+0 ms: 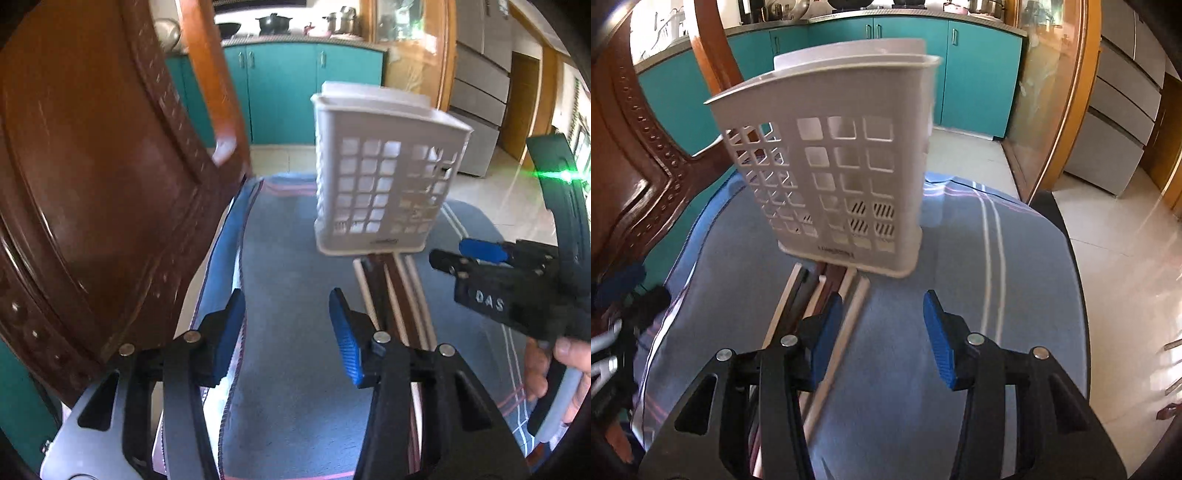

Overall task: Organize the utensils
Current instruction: 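Lower both tools toward the chopsticks lying beside the white holder, then close left tool on a black chopstick while right tool aligns over a light wooden chopstick, then close the right tool on the light wooden chopstick, then lift both held chopsticks and carry them above the white holder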

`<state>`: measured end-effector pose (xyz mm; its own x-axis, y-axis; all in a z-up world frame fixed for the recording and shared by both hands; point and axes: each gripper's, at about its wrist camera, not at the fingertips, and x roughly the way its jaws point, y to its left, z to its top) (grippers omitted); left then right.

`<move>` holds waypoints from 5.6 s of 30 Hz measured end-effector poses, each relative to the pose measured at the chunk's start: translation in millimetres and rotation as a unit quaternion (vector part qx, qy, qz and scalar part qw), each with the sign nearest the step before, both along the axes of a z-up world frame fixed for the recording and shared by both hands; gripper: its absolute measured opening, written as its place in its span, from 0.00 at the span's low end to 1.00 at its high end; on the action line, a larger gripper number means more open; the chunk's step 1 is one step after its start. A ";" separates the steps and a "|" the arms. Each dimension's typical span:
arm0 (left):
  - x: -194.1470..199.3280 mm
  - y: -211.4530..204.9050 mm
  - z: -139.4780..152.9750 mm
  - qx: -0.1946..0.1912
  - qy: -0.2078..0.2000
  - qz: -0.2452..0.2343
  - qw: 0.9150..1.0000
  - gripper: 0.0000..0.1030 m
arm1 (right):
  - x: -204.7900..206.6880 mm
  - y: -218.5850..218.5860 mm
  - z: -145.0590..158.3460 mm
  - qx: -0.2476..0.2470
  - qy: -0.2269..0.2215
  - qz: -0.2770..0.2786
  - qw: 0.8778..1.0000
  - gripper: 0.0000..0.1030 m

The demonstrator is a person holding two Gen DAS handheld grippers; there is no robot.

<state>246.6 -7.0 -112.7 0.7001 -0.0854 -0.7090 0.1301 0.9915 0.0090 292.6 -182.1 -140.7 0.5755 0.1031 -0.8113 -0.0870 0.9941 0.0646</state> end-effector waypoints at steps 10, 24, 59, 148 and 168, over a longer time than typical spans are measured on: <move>7.2 -10.9 -29.2 -0.030 0.055 -0.033 0.997 0.47 | 11.4 15.5 -33.9 -0.046 0.038 0.024 0.998 0.43; 10.7 -32.8 -53.2 -0.084 0.104 -0.073 0.988 0.52 | 6.3 -37.1 -30.9 0.004 0.050 0.009 0.999 0.12; 19.2 -15.7 -57.6 -0.051 0.098 -0.016 0.994 0.09 | -14.3 -21.0 -31.2 0.002 0.030 0.020 0.999 0.39; 73.7 -13.8 -52.2 -0.010 0.117 0.041 0.992 0.12 | -22.2 -24.8 -28.1 0.045 0.028 0.009 0.999 0.08; -27.6 28.5 125.8 -0.127 -0.117 -0.006 0.985 0.07 | -92.7 -81.8 143.2 0.231 -0.197 0.039 0.952 0.06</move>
